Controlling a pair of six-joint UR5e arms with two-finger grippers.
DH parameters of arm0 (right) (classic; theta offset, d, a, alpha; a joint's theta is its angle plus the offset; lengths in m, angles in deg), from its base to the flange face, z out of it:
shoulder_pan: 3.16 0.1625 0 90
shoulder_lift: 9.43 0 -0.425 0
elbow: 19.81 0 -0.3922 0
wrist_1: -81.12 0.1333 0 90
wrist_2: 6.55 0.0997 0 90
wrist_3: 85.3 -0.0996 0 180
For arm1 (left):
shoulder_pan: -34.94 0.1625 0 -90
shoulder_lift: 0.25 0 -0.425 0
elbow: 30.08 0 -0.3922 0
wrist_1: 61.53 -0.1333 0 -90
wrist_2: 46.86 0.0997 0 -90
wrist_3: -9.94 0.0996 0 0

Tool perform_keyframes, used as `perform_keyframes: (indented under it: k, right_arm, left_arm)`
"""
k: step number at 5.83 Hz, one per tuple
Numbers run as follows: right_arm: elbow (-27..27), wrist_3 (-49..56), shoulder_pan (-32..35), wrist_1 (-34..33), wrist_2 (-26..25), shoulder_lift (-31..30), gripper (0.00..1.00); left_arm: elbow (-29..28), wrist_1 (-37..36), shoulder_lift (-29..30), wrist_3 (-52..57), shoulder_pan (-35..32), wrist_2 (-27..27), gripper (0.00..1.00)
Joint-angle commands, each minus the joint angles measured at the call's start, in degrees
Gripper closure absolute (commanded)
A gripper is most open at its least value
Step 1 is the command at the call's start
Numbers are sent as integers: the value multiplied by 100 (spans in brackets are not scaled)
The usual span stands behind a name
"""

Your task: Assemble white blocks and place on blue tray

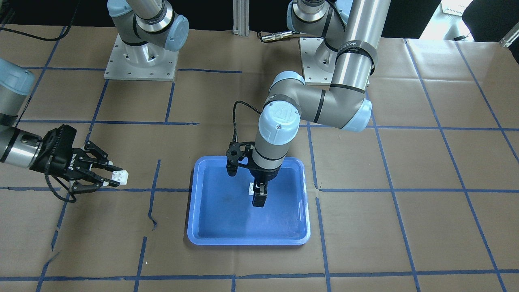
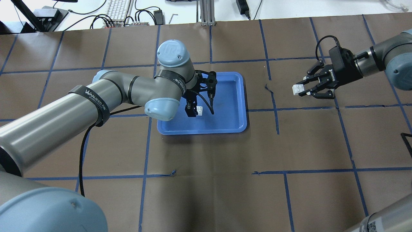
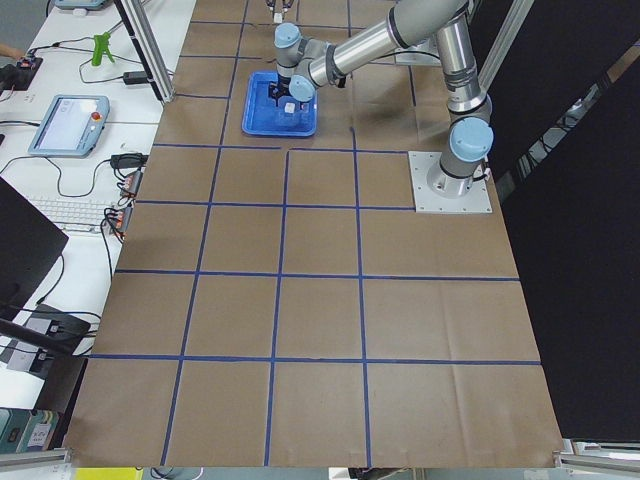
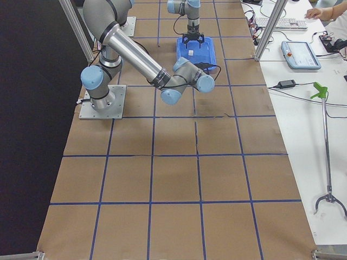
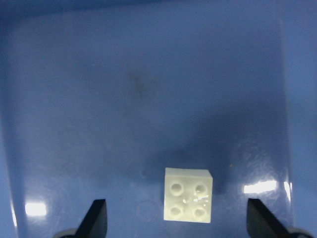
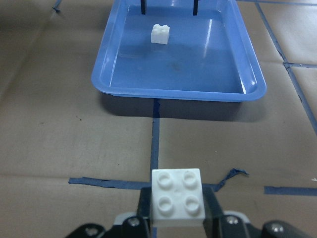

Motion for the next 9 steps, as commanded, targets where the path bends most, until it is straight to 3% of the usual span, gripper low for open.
perform_keyframes:
  k: [1,2,5,6,7,9]
  right_arm:
    - [87,-485,623,-186,56,-55,69]
    - [166,-1168,991,-719,274,-64,69]
    - [868,-4257,2213,-4044,390,154,70]
    - [896,-5026,2556,-4977,373,469,70]
    - [905,-5277,2707,-5596,373,881,69]
    - [949,-5551,2901,-5979,320,1201,69]
  left_arm:
    - [-793,1635,-429,-24,117,-11,1]
    - [-981,2150,-780,-128,370,-37,1]
    - [-939,3821,-1992,-453,899,-82,1]
    - [-869,3860,-2144,-1029,935,-46,1]
    - [-947,3878,-2311,-1565,1031,50,1]
    - [-772,3983,-2716,-3089,1259,77,1]
